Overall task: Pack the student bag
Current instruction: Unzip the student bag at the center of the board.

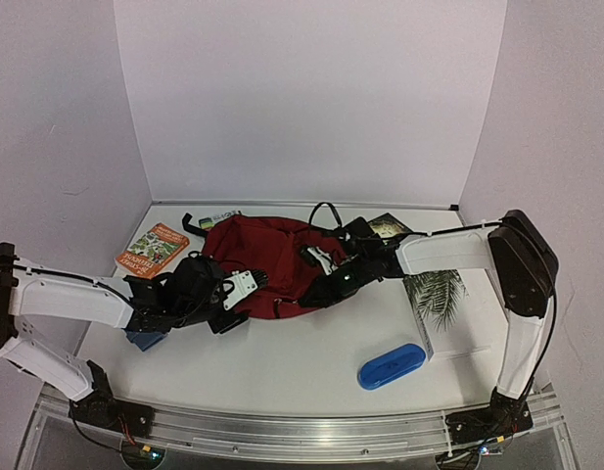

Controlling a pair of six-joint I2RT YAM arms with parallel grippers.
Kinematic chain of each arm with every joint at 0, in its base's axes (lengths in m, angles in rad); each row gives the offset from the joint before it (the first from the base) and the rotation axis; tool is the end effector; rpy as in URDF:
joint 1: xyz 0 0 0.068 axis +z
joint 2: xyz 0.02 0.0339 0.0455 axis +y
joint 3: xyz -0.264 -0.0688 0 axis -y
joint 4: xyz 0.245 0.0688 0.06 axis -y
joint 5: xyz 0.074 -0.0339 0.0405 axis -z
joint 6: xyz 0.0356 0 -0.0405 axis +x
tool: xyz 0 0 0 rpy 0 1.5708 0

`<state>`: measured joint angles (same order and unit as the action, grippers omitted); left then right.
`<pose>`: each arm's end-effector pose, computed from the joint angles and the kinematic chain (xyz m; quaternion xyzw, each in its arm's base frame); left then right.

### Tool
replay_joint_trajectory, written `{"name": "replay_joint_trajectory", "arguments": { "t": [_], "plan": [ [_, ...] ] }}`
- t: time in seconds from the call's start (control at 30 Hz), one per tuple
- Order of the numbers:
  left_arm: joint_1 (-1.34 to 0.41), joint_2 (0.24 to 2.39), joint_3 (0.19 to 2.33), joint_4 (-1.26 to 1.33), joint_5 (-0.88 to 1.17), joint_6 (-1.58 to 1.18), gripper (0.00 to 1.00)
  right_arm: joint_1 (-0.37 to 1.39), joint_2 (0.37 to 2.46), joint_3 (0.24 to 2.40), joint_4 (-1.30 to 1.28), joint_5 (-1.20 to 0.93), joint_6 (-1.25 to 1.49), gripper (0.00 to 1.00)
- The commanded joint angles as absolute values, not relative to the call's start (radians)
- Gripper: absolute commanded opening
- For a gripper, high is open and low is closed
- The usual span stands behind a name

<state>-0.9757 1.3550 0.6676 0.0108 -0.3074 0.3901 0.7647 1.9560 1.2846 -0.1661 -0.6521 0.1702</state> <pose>0.1631 -0.2217 0.1947 0.5110 0.7330 0.0089 0.4489 0.2858 0.3042 0.1767 -0.3688 0.8119 0.4200 0.1684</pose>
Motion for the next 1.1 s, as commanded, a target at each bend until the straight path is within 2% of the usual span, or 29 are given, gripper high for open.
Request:
{"name": "replay_joint_trajectory", "arguments": {
  "t": [0.0,0.2,0.4,0.47,0.53,0.6,0.7,0.83,1.07],
  "plan": [
    [-0.986,1.389,0.738,0.039,-0.216,0.471,0.68,0.771,1.943,1.329,-0.155,-0.7,0.192,0.0],
    [-0.985,1.549,0.853,0.053,-0.175,0.544,0.69,0.772,1.944,1.336,-0.155,-0.711,0.202,0.0],
    [-0.985,1.734,0.961,0.078,-0.227,0.605,0.67,0.772,1.931,1.326,-0.155,-0.713,0.201,0.0],
    [-0.985,1.777,0.992,0.066,-0.256,0.613,0.57,0.772,1.923,1.32,-0.155,-0.709,0.198,0.0],
    [-0.985,1.791,0.994,0.055,-0.276,0.607,0.36,0.771,1.912,1.31,-0.156,-0.7,0.19,0.0],
    [-0.985,1.78,0.968,0.047,-0.294,0.589,0.2,0.769,1.897,1.296,-0.157,-0.686,0.177,0.0],
    [-0.985,1.718,0.911,0.021,-0.318,0.544,0.07,0.741,1.868,1.265,-0.163,-0.675,0.159,0.0],
    [-0.985,1.611,0.834,-0.016,-0.35,0.493,0.01,0.662,1.828,1.225,-0.191,-0.665,0.116,0.0],
    [-0.978,1.452,0.727,-0.062,-0.426,0.466,0.0,0.542,1.765,1.176,-0.263,-0.639,0.026,0.0]
  ]
}}
